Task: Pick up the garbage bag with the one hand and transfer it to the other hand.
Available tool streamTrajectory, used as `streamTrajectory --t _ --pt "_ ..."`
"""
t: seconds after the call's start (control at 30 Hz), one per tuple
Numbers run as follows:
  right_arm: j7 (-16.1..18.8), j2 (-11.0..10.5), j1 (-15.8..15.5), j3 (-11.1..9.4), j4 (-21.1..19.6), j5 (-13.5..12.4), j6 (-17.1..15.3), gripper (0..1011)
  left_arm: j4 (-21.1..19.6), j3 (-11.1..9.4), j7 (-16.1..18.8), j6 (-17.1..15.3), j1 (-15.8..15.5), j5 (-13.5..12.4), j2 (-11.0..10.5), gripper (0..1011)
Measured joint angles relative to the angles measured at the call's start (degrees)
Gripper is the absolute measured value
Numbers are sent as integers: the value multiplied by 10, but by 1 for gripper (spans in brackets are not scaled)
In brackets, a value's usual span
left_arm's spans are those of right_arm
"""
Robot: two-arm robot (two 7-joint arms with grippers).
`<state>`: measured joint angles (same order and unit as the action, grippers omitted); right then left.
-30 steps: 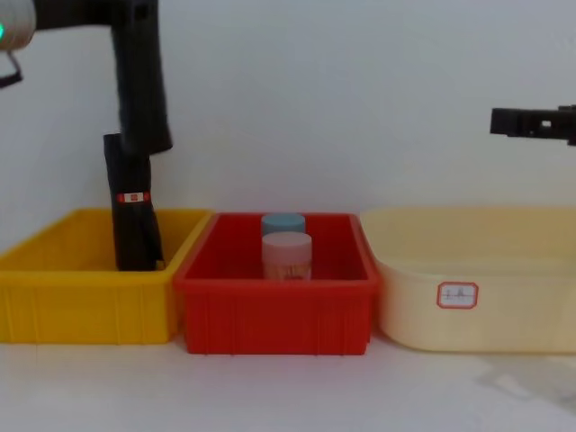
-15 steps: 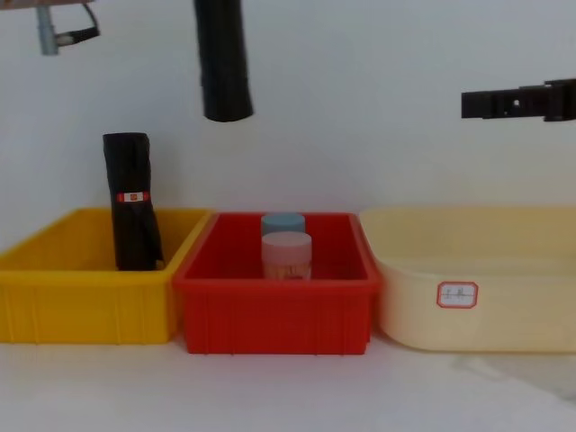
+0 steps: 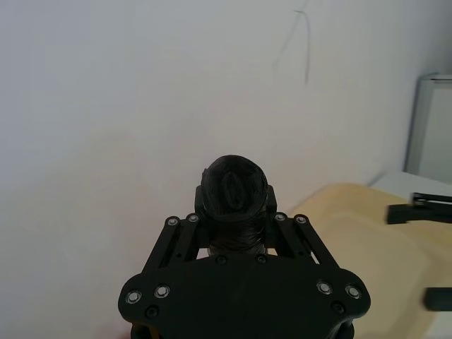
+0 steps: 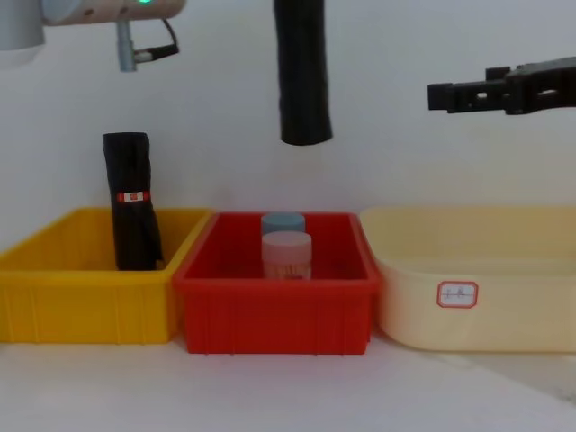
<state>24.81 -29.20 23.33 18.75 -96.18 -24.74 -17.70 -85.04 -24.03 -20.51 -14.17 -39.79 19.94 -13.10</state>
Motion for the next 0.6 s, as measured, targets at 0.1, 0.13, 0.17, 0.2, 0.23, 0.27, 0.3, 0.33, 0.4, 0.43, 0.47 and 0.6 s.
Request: streamTrajectory --t 0.1,0.13,0.17,0.2,0.23,0.27,0.3,0.33,0.4,0.43,0.47,0.6 --pt "-2 4 7 9 7 7 9 1001 -1 -8 0 -3 1 1 6 380" --pt "-2 5 8 11 9 8 11 1001 -1 -10 0 -4 1 2 8 380" --pt "-3 7 10 13 11 10 14 1001 -1 -13 0 -5 1 2 10 380" --pt "-3 9 12 16 14 13 18 1001 -1 -15 1 -6 1 3 12 380" --pt "-3 11 14 19 16 14 20 1002 -1 -18 1 -7 1 3 14 380" --pt "-3 13 18 23 20 16 23 1002 -1 -19 2 -7 1 3 15 379" --pt "-3 13 18 23 20 16 23 1001 -1 -21 2 -7 1 4 17 380" --pt "-3 16 21 28 23 18 26 1001 -1 -22 3 -7 1 4 18 380" --pt "-2 20 26 34 29 21 30 1002 1 -26 4 -7 1 4 22 380" --pt "-1 23 29 38 32 22 32 1001 1 -27 5 -7 1 5 23 379" --pt "0 24 31 40 34 22 33 1001 2 -28 5 -7 0 5 24 379" --pt "6 30 40 51 45 23 36 1001 7 -33 8 -6 -1 5 30 379"
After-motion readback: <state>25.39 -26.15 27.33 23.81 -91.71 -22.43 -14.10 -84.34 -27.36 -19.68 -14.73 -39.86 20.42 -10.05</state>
